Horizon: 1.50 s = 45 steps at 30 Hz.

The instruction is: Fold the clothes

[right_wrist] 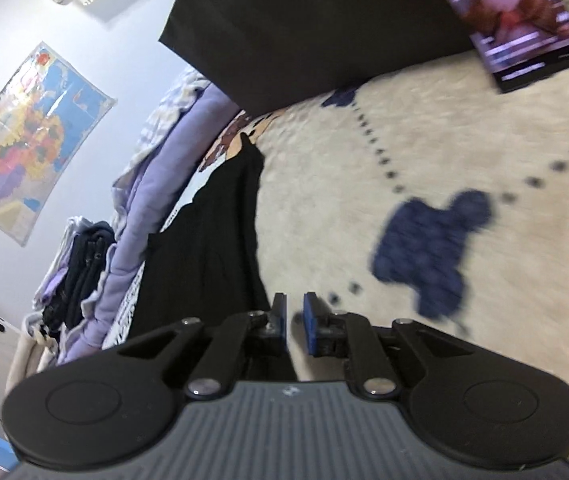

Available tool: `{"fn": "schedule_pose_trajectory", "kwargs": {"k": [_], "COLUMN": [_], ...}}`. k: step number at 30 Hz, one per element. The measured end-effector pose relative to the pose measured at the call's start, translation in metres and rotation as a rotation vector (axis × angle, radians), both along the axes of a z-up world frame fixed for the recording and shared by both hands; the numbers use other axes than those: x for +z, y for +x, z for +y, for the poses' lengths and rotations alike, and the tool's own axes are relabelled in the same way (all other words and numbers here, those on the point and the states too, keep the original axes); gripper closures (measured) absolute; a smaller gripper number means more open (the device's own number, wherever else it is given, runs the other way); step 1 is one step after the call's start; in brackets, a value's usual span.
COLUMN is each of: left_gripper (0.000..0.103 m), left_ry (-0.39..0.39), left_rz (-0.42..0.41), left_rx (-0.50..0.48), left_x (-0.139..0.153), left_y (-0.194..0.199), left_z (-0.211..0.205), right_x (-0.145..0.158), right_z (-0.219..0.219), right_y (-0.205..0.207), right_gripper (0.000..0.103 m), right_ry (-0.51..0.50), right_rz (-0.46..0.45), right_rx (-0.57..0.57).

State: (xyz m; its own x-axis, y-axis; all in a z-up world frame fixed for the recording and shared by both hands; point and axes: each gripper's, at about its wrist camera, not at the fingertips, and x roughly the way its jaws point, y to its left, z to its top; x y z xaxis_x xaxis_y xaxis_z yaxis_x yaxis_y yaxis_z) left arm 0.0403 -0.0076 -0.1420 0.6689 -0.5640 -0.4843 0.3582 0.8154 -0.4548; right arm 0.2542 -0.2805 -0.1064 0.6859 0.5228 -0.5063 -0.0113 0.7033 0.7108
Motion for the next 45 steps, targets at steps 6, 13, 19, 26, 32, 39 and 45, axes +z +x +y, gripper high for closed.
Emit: {"fn": "schedule_pose_trajectory", "kwargs": {"k": [6,13,19,26,32,39,45], "left_gripper": [0.021,0.02,0.02,0.02,0.02,0.02,0.02], "left_ry": [-0.049,-0.058,-0.058,-0.061,-0.063,-0.062,-0.059], "left_rz": [0.007,0.005,0.004,0.003,0.004,0.003,0.002], "left_rx": [0.006,0.004,0.001,0.0,0.0,0.0,0.0], "left_x": [-0.002,-0.002,-0.002,-0.002,-0.002,-0.003,-0.003], "left_y": [0.002,0.002,0.0,-0.001,0.0,0.002,0.002], "left_z": [0.004,0.005,0.005,0.006,0.006,0.006,0.006], "right_x": [-0.004,-0.009,-0.004,0.006,0.012,0.015,0.012], "right_z": [0.018,0.021,0.025,0.049,0.044,0.024,0.012], "right_y": [0.024,0.032,0.038,0.04,0.036,0.038,0.062], "right_gripper": [0.103,0.103,0.094,0.103,0.103,0.102,0.091], "right_ry": [-0.031,0.017,0.02,-0.175,-0.238,-0.289,-0.128], "right_rz": [-0.01,-0.009,-0.011,-0.065,-0.095,-0.094,-0.063], "right_rx": [0.05,0.059,0.069,0.099,0.038,-0.052,-0.075]}}
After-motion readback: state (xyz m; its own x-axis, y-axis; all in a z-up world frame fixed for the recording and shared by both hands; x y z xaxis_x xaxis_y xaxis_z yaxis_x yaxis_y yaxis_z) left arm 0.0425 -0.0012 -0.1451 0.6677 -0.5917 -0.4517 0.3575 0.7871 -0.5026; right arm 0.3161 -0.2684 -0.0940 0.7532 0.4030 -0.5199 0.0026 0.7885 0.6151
